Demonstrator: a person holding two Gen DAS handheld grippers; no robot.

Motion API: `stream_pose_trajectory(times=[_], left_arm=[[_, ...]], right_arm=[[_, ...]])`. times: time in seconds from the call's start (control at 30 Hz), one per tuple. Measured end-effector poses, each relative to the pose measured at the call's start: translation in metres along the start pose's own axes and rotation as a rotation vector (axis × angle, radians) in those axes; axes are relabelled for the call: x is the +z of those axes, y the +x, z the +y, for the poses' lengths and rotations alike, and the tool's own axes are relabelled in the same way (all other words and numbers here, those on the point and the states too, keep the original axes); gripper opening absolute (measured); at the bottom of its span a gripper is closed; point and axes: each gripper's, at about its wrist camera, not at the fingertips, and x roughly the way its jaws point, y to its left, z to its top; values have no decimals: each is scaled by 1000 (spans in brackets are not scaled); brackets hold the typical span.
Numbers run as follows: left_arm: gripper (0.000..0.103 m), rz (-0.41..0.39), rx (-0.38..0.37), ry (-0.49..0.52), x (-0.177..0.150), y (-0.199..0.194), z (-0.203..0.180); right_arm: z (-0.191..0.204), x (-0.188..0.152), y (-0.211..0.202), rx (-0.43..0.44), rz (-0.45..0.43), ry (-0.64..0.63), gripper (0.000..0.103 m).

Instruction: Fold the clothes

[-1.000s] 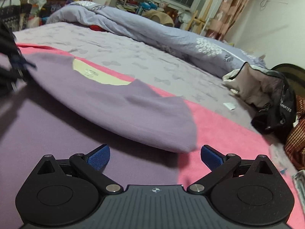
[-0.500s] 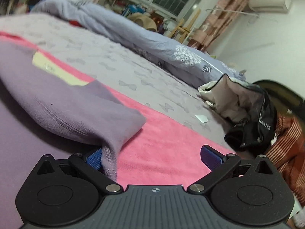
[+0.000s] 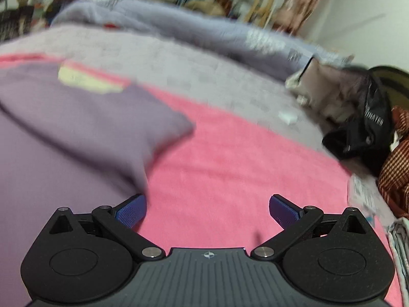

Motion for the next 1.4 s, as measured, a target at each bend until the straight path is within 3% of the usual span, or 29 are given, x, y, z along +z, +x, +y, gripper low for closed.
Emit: stream_pose_trajectory(times=[0.13, 0.27, 0.4, 0.5, 0.57, 0.63, 0.7, 0.8, 0.93, 1.1, 1.17, 1.27, 1.4], left_arm=[[14, -3, 4, 3, -1, 0, -2], [11, -5, 32, 16, -1, -1, -9], [11, 3, 43, 22, 0, -1, -11], [11, 14, 32, -5, 1, 0, -8], [11, 13, 29, -3, 1, 0, -7], [11, 6, 29, 4, -1, -1, -8], [11, -3, 29, 10, -2, -2, -8], [11, -7, 29, 14, -5, -3, -8], [11, -12, 20, 15, -8, -5, -5], [17, 9, 24, -1, -13, -8, 4], [25, 34, 27, -34, -17, -12, 13], [30, -29, -14, -163, -5, -24, 37], [30, -115, -68, -335, 11, -39, 68]], right_arm=[[-19, 1, -5, -122, 51, 15, 101], [4, 22, -27, -19, -69, 19, 101], [65, 40, -23, 84, -151, -136, 103], [103, 29, -5, -20, -193, -360, 103], [95, 30, 3, -101, -220, -345, 103], [75, 33, 14, -241, -181, -300, 103], [45, 31, 20, -195, -146, -232, 102], [28, 20, 27, -106, -91, -195, 103], [10, 31, 26, -22, -46, -76, 103], [22, 31, 3, -26, -63, -223, 103], [21, 26, -2, -13, -45, -253, 103], [16, 22, -24, 4, 2, -213, 102], [12, 47, -56, 129, -39, -62, 99]])
